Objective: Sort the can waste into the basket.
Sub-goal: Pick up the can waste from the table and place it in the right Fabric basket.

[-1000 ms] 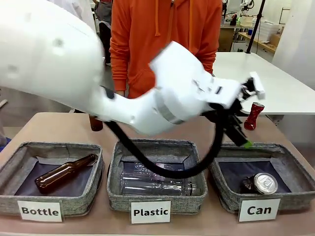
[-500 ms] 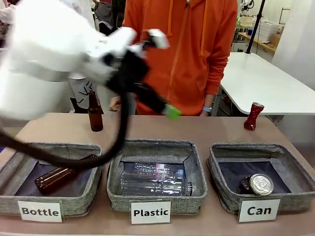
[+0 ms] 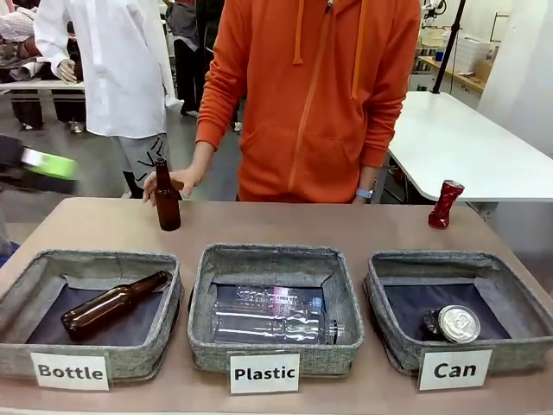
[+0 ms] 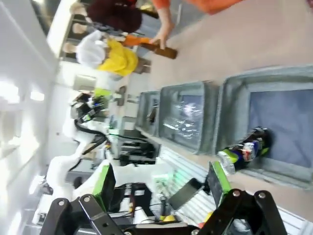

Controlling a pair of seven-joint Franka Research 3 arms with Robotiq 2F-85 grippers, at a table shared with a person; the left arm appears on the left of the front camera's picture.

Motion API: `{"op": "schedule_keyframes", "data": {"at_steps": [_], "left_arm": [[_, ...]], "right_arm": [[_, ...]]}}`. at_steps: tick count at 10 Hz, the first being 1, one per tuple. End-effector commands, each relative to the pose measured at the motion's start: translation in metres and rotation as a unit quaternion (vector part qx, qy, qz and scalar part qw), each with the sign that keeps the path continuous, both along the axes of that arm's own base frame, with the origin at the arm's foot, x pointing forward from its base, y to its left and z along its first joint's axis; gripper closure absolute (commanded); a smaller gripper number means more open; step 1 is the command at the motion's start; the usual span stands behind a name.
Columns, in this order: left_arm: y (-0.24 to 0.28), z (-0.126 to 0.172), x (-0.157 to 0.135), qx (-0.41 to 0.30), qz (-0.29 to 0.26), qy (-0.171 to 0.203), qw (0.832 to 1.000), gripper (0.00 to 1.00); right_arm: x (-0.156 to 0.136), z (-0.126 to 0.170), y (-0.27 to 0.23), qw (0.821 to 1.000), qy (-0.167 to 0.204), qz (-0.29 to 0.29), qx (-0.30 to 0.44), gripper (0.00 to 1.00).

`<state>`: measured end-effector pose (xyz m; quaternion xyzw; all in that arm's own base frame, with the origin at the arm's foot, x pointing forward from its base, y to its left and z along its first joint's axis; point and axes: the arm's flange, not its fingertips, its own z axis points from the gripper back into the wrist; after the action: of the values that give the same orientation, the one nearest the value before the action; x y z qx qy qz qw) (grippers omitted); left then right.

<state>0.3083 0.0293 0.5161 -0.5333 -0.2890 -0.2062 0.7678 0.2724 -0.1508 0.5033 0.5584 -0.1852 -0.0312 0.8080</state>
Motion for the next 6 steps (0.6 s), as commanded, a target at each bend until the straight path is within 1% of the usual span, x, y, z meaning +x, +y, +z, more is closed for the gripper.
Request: {"op": "schedule_keyframes", "data": {"at_steps": [1, 2, 3, 4, 5, 6], "left_arm": [[0.078, -0.018, 0.011, -0.113, 0.068, 0.083, 0.988, 0.00], [0.113, -0.040, 0.012, -0.141, 0.072, 0.108, 0.981, 0.00], [0.142, -0.053, 0.004, -0.150, 0.092, 0.125, 0.976, 0.00], [0.157, -0.080, 0.000, -0.144, 0.091, 0.138, 0.976, 0.00], [0.135, -0.052, -0.013, -0.137, 0.087, 0.112, 0.980, 0.00], [0.135, -0.052, -0.013, -0.137, 0.087, 0.112, 0.980, 0.00]], "right_arm": [[0.003, -0.010, 0.000, 0.997, 0.047, -0.005, 0.059, 0.00], [0.009, -0.014, -0.007, 0.995, 0.052, -0.016, 0.088, 0.00], [0.008, -0.010, -0.007, 0.991, 0.038, -0.036, 0.125, 0.00], [0.005, -0.016, 0.003, 0.998, 0.037, 0.002, 0.051, 0.00], [0.005, -0.016, 0.003, 0.998, 0.037, 0.002, 0.051, 0.00], [0.005, -0.016, 0.003, 0.998, 0.037, 0.002, 0.051, 0.00]]}}
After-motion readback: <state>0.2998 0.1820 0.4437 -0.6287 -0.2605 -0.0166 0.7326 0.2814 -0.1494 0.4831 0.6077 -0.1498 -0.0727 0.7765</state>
